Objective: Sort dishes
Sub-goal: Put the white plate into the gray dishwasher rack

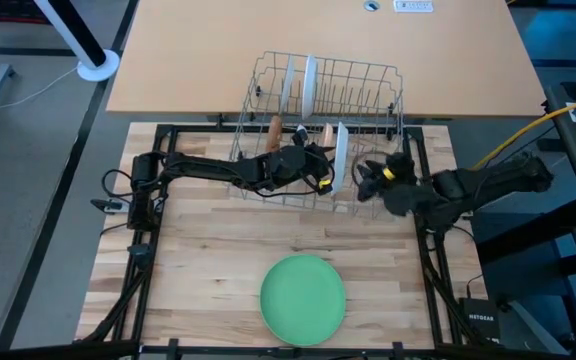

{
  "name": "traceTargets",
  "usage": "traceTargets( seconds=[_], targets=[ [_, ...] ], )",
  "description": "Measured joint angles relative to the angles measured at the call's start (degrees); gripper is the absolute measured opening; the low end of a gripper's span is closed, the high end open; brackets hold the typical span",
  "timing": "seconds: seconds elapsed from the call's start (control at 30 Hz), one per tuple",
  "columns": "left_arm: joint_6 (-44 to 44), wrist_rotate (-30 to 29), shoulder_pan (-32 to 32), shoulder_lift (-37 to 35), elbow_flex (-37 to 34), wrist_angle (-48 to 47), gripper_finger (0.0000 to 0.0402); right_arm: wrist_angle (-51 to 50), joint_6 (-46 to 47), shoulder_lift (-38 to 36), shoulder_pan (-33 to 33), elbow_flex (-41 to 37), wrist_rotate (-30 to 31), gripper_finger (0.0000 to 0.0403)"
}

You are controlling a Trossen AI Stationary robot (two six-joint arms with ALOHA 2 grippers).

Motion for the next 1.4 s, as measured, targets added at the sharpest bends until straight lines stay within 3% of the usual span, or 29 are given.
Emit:
traceTargets(
  seconds=[0.37,0.53,1.0,1.4],
  targets=[
    [3.5,0.0,-0.1,-0.1,0.0,-0.3,0.0115,0.1,0.3,1.0,-17.0,0.0,-21.2,0.0152],
    [5.3,-0.2,-0.1,-0.1,0.0,-0.4,0.0115,-0.2,-1.3,2.5,-20.3,0.0,-22.6,0.0152],
    [8.9,-2.2,0.0,-0.2,0.1,-0.4,0.0115,0.9,-4.4,4.5,-20.2,0.0,-23.0,0.0152],
    [9.0,-2.3,0.0,-0.2,0.1,-0.5,0.0115,8.3,-4.6,2.1,-20.2,0.0,-32.0,0.0152]
  ],
)
